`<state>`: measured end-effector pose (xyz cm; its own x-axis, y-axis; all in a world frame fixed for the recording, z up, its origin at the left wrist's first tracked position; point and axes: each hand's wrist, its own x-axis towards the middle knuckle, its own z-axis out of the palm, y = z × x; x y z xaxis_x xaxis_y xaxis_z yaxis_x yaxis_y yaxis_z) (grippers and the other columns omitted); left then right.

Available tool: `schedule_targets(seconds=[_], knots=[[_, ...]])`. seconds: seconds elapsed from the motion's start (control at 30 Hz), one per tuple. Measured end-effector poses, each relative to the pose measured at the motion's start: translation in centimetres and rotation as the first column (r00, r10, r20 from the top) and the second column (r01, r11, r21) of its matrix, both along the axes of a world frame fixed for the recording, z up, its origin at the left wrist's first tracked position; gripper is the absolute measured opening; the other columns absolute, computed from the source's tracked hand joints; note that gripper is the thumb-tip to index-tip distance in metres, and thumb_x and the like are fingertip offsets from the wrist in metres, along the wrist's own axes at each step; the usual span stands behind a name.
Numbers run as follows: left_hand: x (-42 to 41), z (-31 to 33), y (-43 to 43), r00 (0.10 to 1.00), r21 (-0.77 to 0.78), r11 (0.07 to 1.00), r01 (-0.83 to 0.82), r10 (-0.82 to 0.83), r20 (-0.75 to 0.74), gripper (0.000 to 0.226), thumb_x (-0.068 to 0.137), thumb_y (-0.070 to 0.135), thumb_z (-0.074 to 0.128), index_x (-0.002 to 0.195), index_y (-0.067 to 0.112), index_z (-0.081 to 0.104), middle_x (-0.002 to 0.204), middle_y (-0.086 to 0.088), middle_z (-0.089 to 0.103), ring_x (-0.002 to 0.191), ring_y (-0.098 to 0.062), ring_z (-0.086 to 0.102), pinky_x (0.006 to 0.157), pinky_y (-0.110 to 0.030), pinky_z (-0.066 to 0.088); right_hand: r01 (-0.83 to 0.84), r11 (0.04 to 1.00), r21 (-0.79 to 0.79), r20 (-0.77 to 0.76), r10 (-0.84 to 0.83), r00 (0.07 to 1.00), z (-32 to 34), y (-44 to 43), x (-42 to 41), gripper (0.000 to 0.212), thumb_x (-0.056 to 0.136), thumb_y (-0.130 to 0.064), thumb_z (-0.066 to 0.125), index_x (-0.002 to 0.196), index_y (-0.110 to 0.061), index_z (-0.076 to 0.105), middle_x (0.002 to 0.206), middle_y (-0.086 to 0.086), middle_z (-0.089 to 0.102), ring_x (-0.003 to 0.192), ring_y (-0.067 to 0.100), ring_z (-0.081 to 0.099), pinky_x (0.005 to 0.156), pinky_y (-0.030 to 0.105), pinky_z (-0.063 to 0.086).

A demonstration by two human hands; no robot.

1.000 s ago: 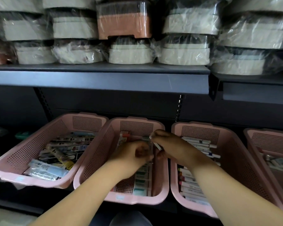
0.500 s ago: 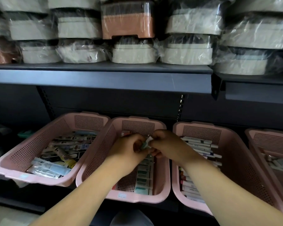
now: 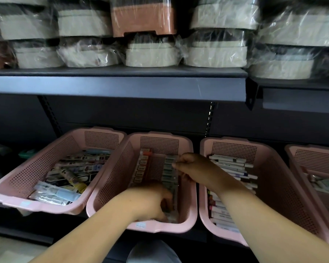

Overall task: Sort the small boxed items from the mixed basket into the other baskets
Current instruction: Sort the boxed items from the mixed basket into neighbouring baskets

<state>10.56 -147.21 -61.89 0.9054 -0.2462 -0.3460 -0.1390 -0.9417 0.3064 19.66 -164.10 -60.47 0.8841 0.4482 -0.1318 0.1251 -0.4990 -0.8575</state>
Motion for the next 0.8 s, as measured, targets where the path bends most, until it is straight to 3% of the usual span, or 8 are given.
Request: schedule_targets(seconds=[0.13, 0.2, 0.3, 0.43, 0.53, 0.63, 0.8], knots=[[0.6, 0.0, -1.3, 0.997, 0.096, 0.993, 0.074, -0.071, -0.037, 0.02, 0.091, 0.034, 0.07, 0.105, 0.019, 0.07, 0.107, 0.0, 0.068, 0.097, -0.026, 0.064, 0.073, -0.028, 0.046, -0.008, 1.0, 0.001, 0.006, 0.008, 1.0, -0.3, -0.1, 0.4, 0.025, 0.093, -0.038, 0.067, 0.101, -0.014, 0.069, 0.088, 0.005, 0.073, 0.068, 0.012, 0.063, 0.067, 0.029, 0.049], [0.8, -0.2, -1.7, 0.995, 0.124, 0.987, 0.098, -0.094, -0.039, 0.021, 0.093, 0.031, 0.065, 0.103, 0.012, 0.071, 0.105, -0.005, 0.067, 0.097, -0.031, 0.063, 0.067, -0.026, 0.041, -0.011, 1.0, -0.001, 0.01, 0.011, 1.0, -0.4, -0.2, 0.4, 0.026, 0.093, -0.038, 0.067, 0.1, -0.014, 0.069, 0.09, 0.006, 0.074, 0.068, 0.011, 0.063, 0.066, 0.029, 0.049], [1.1, -0.8, -1.2, 0.995, 0.134, 0.986, 0.094, -0.089, -0.042, 0.006, 0.091, 0.029, 0.067, 0.09, 0.023, 0.066, 0.085, 0.008, 0.055, 0.087, -0.024, 0.057, 0.065, -0.024, 0.035, -0.011, 1.0, 0.006, 0.014, 0.011, 1.0, -0.6, -0.2, 0.6, 0.024, 0.093, -0.037, 0.067, 0.099, -0.014, 0.069, 0.092, 0.008, 0.075, 0.066, 0.011, 0.062, 0.066, 0.029, 0.05], [1.3, -1.0, -0.6, 0.993, 0.137, 0.987, 0.089, -0.078, -0.083, 0.005, 0.088, 0.032, 0.07, 0.093, 0.033, 0.069, 0.082, 0.013, 0.051, 0.083, -0.019, 0.057, 0.072, -0.027, 0.041, -0.017, 1.0, 0.005, 0.009, 0.017, 1.0, -0.8, -0.4, 0.8, 0.021, 0.092, -0.04, 0.067, 0.095, -0.019, 0.069, 0.091, 0.008, 0.075, 0.067, 0.013, 0.064, 0.068, 0.034, 0.052], [1.4, -1.4, -0.5, 0.995, 0.142, 0.987, 0.072, -0.061, -0.078, 0.005, 0.085, 0.029, 0.072, 0.087, 0.033, 0.068, 0.078, 0.016, 0.051, 0.073, -0.012, 0.052, 0.064, -0.025, 0.038, -0.024, 1.0, 0.004, 0.009, 0.024, 1.0, -0.7, -0.6, 0.8, 0.021, 0.093, -0.04, 0.066, 0.097, -0.019, 0.069, 0.093, 0.01, 0.074, 0.068, 0.013, 0.064, 0.065, 0.031, 0.05], [1.6, -1.4, -0.6, 0.994, 0.147, 0.986, 0.08, -0.067, -0.089, 0.014, 0.085, 0.024, 0.073, 0.099, 0.028, 0.072, 0.082, 0.013, 0.053, 0.083, -0.018, 0.059, 0.061, -0.023, 0.037, -0.027, 1.0, -0.002, 0.01, 0.027, 1.0, -0.7, -0.6, 0.7, 0.022, 0.094, -0.038, 0.065, 0.098, -0.017, 0.068, 0.095, 0.013, 0.074, 0.069, 0.014, 0.063, 0.064, 0.03, 0.049], [1.7, -1.7, -0.4, 0.995, 0.115, 0.991, 0.063, -0.054, -0.087, 0.016, 0.085, 0.026, 0.075, 0.101, 0.028, 0.071, 0.089, 0.013, 0.055, 0.09, -0.02, 0.062, 0.065, -0.025, 0.042, -0.021, 1.0, 0.0, 0.017, 0.021, 1.0, -0.6, -0.4, 0.4, 0.023, 0.094, -0.035, 0.065, 0.1, -0.013, 0.069, 0.097, 0.014, 0.074, 0.067, 0.012, 0.062, 0.062, 0.026, 0.048]])
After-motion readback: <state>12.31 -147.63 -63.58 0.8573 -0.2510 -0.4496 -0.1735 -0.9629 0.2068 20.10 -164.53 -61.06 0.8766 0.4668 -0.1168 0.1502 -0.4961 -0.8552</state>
